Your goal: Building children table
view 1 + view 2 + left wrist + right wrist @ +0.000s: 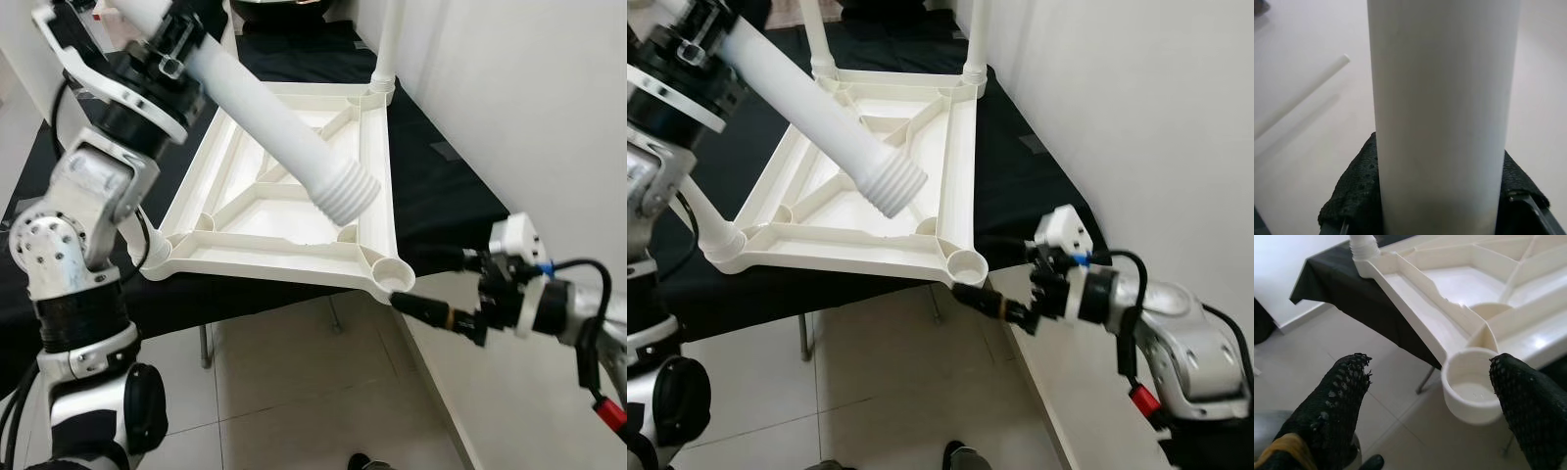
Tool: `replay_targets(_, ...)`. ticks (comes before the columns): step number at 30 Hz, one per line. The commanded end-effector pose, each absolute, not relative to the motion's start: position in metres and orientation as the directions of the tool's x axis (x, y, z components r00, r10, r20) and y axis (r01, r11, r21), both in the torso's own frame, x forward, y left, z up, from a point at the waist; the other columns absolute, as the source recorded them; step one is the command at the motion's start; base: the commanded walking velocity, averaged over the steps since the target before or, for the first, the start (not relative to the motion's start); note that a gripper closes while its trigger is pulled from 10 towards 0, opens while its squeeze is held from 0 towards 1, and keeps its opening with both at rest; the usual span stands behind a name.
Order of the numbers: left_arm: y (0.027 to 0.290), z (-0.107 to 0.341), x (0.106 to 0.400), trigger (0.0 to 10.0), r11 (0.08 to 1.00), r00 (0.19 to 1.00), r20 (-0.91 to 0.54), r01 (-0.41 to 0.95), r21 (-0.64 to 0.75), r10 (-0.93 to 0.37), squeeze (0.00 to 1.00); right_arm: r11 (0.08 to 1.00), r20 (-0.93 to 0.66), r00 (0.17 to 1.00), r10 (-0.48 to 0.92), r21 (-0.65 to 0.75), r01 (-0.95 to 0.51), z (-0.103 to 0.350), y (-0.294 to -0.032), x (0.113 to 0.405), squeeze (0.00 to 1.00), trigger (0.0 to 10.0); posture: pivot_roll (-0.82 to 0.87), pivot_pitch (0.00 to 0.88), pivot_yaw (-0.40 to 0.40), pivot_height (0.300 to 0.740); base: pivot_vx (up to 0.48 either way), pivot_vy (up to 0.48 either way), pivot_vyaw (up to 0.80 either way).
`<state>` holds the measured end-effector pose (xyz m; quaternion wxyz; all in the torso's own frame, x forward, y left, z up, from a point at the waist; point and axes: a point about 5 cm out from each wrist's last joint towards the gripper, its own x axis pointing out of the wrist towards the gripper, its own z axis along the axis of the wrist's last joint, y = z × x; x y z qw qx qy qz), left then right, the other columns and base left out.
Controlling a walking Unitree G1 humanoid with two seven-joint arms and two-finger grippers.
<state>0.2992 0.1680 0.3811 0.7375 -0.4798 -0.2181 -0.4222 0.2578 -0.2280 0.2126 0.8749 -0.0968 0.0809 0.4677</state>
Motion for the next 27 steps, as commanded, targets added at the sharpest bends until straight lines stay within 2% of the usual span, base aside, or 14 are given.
replay_targets(1,0.168,0.383,0.298,0.0,0.185,0.519,0.726,0.85,-0.493,-0.452,0.0,0.562,-0.222,0.577,0.786,-0.13,-0.817,0.219,-0.238,0.256,1.0,10.0,-0.04,0.192,0.04,0.74,0.0,0.0,0.0)
replay_targets(4,0.162,0.382,0.296,0.0,0.213,0.494,0.701,0.865,-0.454,-0.515,0.0,0.606,-0.163,0.623,0.766,-0.141,-0.783,0.233,-0.249,0.26,1.0,10.0,-0.04,0.193,0.042,0.74,0.0,0.0,0.0)
replay_targets(6,0.149,0.377,0.292,0.0,0.248,0.447,0.648,0.892,-0.378,-0.616,0.0,0.607,-0.086,0.619,0.781,-0.133,-0.784,0.254,-0.261,0.258,0.0,10.0,-0.04,0.195,0.039,0.74,0.0,0.0,0.0)
replay_targets(8,0.143,0.374,0.289,0.0,0.26,0.425,0.619,0.903,-0.342,-0.66,0.0,0.601,-0.059,0.612,0.789,-0.135,-0.788,0.262,-0.264,0.257,0.0,10.0,-0.04,0.195,0.039,0.74,0.0,0.0,0.0)
replay_targets(10,0.129,0.363,0.286,0.0,0.35,0.404,0.51,0.914,-0.204,-0.759,0.0,0.581,-0.002,0.589,0.808,-0.155,-0.799,0.28,-0.265,0.256,0.0,10.0,-0.04,0.194,0.038,0.74,0.0,0.0,0.0)
replay_targets(11,0.129,0.363,0.286,0.0,0.35,0.404,0.51,0.914,-0.204,-0.759,0.0,0.581,-0.002,0.589,0.808,-0.155,-0.799,0.28,-0.265,0.256,0.0,10.0,-0.04,0.194,0.038,0.74,0.0,0.0,0.0)
replay_targets(13,0.119,0.355,0.287,0.0,0.407,0.401,0.439,0.909,-0.085,-0.804,0.0,0.542,-0.011,0.553,0.833,-0.182,-0.821,0.287,-0.255,0.256,0.0,10.0,-0.05,0.196,0.037,0.74,0.0,0.0,0.0)
replay_targets(18,0.11,0.35,0.288,0.0,0.432,0.39,0.407,0.902,0.014,-0.826,0.0,0.514,-0.044,0.531,0.847,-0.193,-0.836,0.286,-0.245,0.258,0.0,10.0,-0.05,0.196,0.035,0.74,0.0,0.0,0.0)
replay_targets(20,0.103,0.344,0.291,0.0,0.459,0.385,0.397,0.882,0.108,-0.833,0.0,0.473,-0.044,0.488,0.871,-0.187,-0.861,0.285,-0.224,0.262,0.0,10.0,-0.05,0.198,0.036,0.74,0.0,0.0,0.0)
replay_targets(21,0.103,0.344,0.291,0.0,0.459,0.385,0.397,0.882,0.108,-0.833,0.0,0.473,-0.044,0.488,0.871,-0.187,-0.861,0.285,-0.224,0.262,0.0,10.0,-0.05,0.198,0.036,0.74,0.0,0.0,0.0)
replay_targets(25,0.09,0.332,0.289,0.0,0.452,0.349,0.384,0.865,0.219,-0.855,0.0,0.47,-0.012,0.477,0.879,-0.153,-0.869,0.28,-0.186,0.274,0.0,10.0,-0.05,0.2,0.033,0.74,0.0,0.0,0.0)
replay_targets(27,0.086,0.328,0.287,0.0,0.447,0.34,0.392,0.865,0.226,-0.855,0.0,0.458,0.017,0.46,0.888,-0.131,-0.879,0.28,-0.176,0.275,0.0,10.0,-0.05,0.201,0.034,0.74,0.0,0.0,0.0)
